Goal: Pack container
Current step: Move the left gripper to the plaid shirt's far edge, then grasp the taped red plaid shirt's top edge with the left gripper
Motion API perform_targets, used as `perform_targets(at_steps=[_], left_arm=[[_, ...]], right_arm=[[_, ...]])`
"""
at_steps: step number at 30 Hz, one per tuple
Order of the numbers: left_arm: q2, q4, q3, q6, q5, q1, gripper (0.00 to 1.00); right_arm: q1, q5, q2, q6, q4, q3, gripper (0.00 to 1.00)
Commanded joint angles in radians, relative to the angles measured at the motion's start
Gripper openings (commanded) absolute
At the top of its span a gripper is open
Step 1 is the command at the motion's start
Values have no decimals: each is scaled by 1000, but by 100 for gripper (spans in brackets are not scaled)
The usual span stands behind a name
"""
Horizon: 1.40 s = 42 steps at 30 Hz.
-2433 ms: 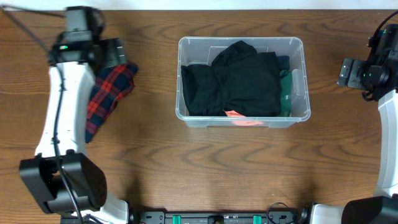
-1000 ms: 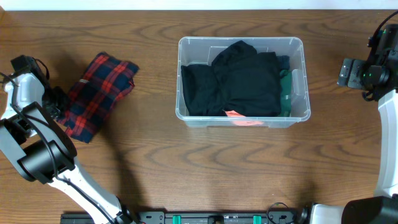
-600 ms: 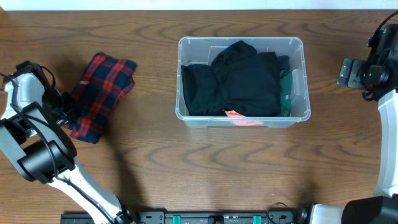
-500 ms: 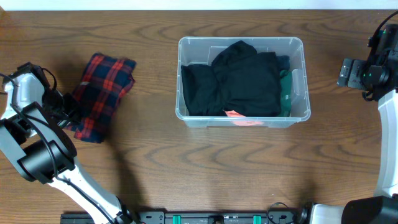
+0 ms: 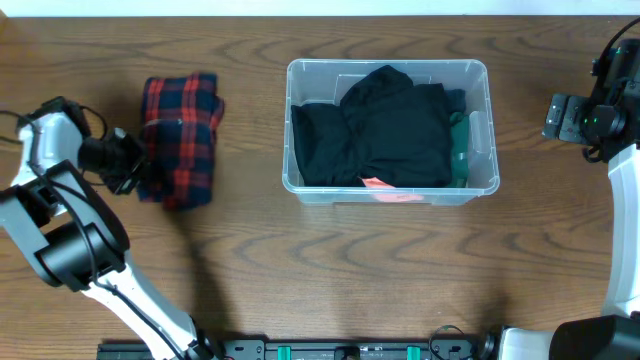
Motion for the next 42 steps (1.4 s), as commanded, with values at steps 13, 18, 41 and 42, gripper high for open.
perform_targets(at_steps=[13, 18, 41, 42], left_arm=[[-129, -60, -3, 24, 213, -77, 6], [-272, 33, -3, 24, 138, -77, 6], [-222, 333, -3, 335, -193, -77, 86], [-217, 338, -3, 335, -193, -77, 86]], right_arm=[[-2, 13, 1, 10, -1, 6, 99], [-2, 13, 1, 10, -1, 6, 99], [-2, 13, 1, 10, -1, 6, 99], [-2, 13, 1, 10, -2, 6, 99]])
